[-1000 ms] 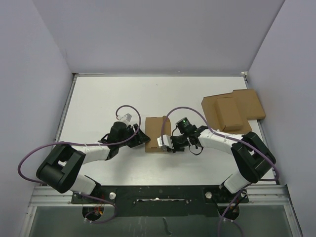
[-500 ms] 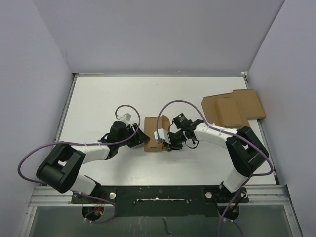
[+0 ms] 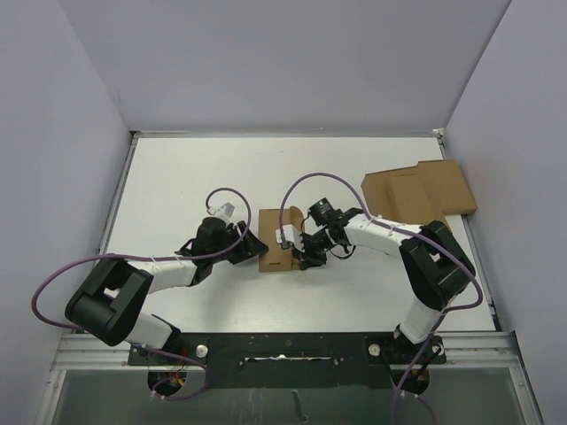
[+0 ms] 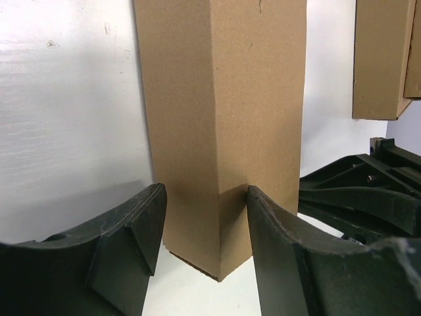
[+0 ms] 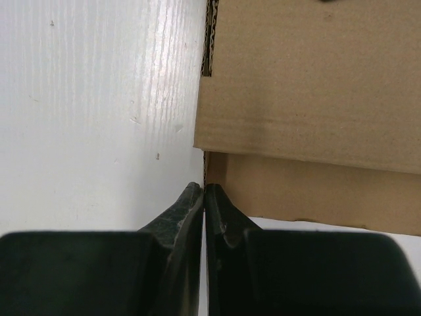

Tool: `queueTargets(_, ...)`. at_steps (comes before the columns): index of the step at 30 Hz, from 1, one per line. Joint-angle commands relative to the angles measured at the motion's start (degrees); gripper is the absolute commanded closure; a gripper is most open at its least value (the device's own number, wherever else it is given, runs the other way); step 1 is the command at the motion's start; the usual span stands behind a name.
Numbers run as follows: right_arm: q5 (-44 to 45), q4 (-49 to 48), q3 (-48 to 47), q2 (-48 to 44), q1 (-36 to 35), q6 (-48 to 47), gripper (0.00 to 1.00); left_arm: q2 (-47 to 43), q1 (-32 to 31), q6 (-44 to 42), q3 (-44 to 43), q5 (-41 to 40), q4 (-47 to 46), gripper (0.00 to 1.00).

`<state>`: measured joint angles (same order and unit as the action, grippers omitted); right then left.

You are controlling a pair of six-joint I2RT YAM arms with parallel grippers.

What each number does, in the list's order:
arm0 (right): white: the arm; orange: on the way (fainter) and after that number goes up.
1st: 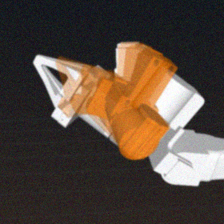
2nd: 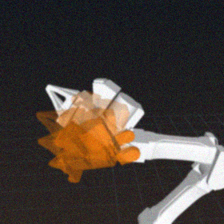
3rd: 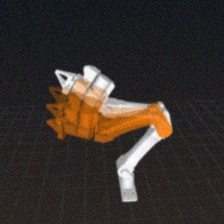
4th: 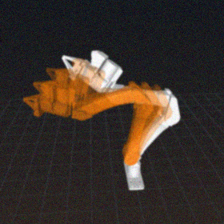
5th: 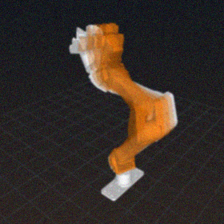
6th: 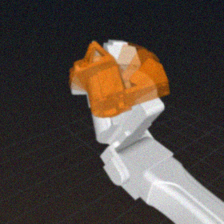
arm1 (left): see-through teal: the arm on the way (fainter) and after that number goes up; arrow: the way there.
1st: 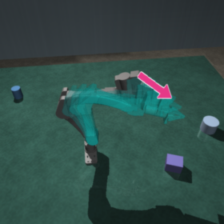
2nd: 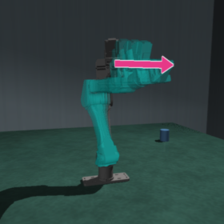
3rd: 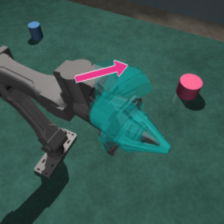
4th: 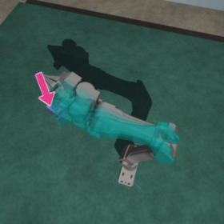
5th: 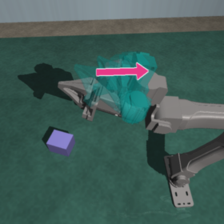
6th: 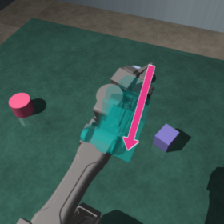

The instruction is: Fold the paper box

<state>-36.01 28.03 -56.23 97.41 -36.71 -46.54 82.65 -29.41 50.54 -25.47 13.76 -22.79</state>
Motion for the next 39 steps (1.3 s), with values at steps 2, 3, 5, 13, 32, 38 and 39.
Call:
queueTargets(2,-0.9,1.9,-3.0,1.2,0.2,2.2,0.96,0.2,0.4,-0.4,-1.1,-0.2,1.8,0.5)
queueTargets(3,-0.9,1.9,-3.0,1.0,0.2,2.6,0.96,0.2,0.4,-0.4,-1.1,-0.1,1.9,0.5)
queueTargets(5,-1.0,1.9,-3.3,0.9,0.2,3.4,0.97,0.2,0.4,-0.4,-1.2,-0.1,2.0,0.5)
queueTargets(13,-1.4,2.5,-5.0,0.0,-0.5,6.2,0.97,0.0,0.2,0.1,-1.4,-0.8,3.0,0.51)
queueTargets(32,-0.2,3.8,-9.5,1.9,-4.3,11.9,0.94,0.5,-2.7,-2.7,-5.2,-2.6,8.2,0.51)
queueTargets(38,-1.3,6.7,-9.9,0.9,-3.7,8.6,0.89,-1.3,-1.2,-5.5,-8.9,-1.7,13.0,0.47)
queueTargets(39,-1.2,7.2,-9.9,0.6,-3.6,7.9,0.86,-1.8,-0.8,-6.1,-9.7,-1.6,14.1,0.45)
